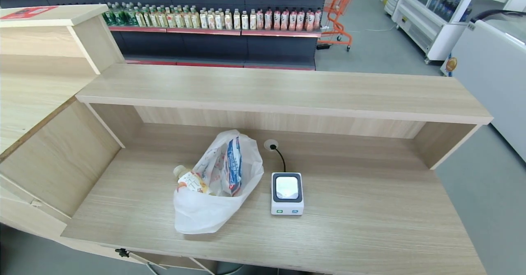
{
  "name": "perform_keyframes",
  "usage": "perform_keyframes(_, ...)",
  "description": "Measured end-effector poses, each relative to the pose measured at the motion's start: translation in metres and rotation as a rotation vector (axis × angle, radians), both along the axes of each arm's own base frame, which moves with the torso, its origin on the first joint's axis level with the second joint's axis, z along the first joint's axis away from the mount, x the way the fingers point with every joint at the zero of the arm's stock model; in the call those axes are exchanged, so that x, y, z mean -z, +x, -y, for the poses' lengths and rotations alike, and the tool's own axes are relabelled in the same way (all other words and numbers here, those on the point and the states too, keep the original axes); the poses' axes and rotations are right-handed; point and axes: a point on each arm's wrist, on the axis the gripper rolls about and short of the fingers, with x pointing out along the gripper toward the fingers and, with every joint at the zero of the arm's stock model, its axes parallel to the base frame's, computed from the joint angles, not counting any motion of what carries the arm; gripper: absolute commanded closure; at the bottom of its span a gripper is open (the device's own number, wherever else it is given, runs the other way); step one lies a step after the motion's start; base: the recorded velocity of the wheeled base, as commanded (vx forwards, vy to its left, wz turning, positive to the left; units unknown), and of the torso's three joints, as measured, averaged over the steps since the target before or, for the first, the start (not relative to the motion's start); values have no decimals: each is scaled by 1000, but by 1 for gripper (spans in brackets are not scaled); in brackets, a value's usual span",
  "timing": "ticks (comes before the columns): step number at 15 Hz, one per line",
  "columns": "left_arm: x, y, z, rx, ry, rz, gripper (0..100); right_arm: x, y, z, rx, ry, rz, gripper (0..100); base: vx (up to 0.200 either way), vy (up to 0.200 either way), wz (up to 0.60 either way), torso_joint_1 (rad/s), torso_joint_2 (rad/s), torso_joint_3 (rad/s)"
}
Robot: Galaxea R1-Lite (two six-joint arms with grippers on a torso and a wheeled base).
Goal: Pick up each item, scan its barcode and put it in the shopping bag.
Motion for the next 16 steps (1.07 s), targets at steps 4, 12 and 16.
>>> perform_keyframes(4,0,0,0,0,0,0,0,0,0,0,4,15,-2,100,0,0,0,0,0,0)
perform_keyframes(12,0,0,0,-1,0,1,0,0,0,0,4,19,-2,100,0,0,0,0,0,0)
perform_keyframes(16,0,0,0,-1,0,1,0,0,0,0,3,19,-2,100,0,0,0,0,0,0)
